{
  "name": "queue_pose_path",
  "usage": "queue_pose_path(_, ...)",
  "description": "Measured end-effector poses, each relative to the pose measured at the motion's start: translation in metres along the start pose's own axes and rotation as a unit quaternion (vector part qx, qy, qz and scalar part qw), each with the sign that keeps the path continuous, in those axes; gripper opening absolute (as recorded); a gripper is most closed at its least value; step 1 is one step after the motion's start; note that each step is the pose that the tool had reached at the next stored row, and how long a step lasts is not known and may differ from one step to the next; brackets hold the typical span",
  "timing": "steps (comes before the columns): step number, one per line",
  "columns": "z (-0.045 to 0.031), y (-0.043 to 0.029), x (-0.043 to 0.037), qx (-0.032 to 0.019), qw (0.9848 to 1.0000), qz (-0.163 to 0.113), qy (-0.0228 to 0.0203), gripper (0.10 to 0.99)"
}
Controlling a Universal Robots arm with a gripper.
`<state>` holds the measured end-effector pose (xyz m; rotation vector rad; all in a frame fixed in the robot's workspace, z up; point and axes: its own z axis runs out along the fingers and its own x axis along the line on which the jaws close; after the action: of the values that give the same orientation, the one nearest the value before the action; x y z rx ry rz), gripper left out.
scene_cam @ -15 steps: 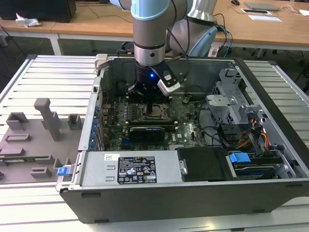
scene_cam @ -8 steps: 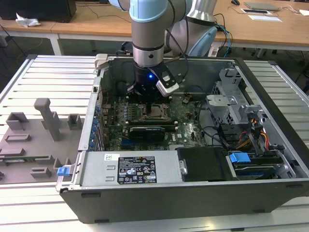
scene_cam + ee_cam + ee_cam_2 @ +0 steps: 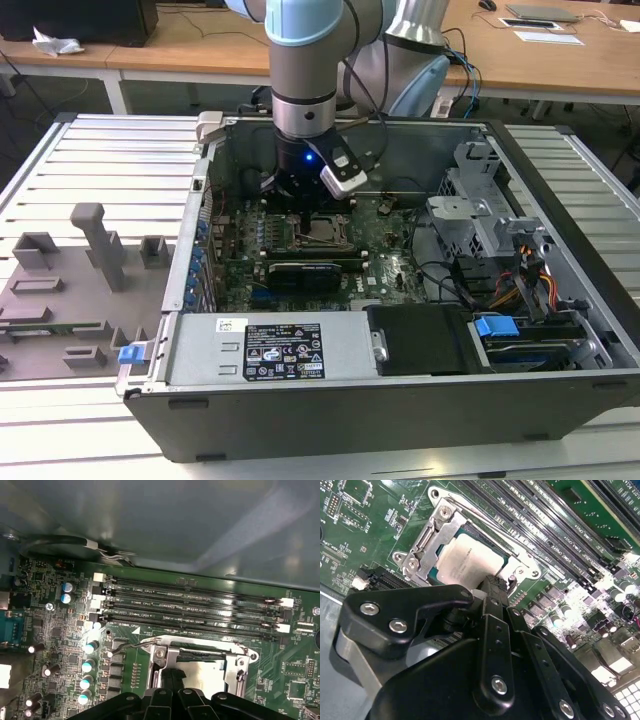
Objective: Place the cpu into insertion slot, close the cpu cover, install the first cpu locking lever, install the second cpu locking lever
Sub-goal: 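Close the cpu cover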
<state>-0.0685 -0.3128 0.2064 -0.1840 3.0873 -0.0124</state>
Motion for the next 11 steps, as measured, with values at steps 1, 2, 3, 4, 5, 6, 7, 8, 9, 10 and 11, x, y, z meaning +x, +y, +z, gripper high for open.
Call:
queue_pose_path(1,0.0002,0.0,-0.0003,-0.0001,1.0,0.0,0.0,0.106)
queue_pose_path(2,0.0003,-0.0001,-0.0011,-0.0001,1.0,0.0,-0.0001,0.106)
queue_pose_path(3,0.0003,-0.0002,-0.0019,-0.0001,1.0,0.0,-0.0002,0.106)
queue_pose_path(4,0.0005,-0.0004,-0.0032,-0.0002,1.0,0.0,-0.0002,0.106)
queue_pose_path(5,0.0005,-0.0004,-0.0038,-0.0002,1.0,0.0,-0.0002,0.106)
queue_pose_path(6,0.0,-0.0003,-0.0041,-0.0003,1.0,0.0,-0.0004,0.106)
queue_pose_path(7,-0.0005,-0.0003,-0.0042,-0.0006,1.0,0.0,-0.0007,0.106)
queue_pose_path(8,-0.0014,-0.0003,-0.0042,-0.0006,1.0,0.0,-0.0006,0.106)
queue_pose_path(9,-0.0024,-0.0005,-0.0042,-0.0002,1.0,0.0,-0.0002,0.106)
queue_pose_path(10,-0.0023,-0.0004,-0.0042,-0.0003,1.0,0.0,-0.0004,0.106)
queue_pose_path(11,-0.0024,-0.0004,-0.0042,-0.0004,1.0,0.0,-0.0004,0.106)
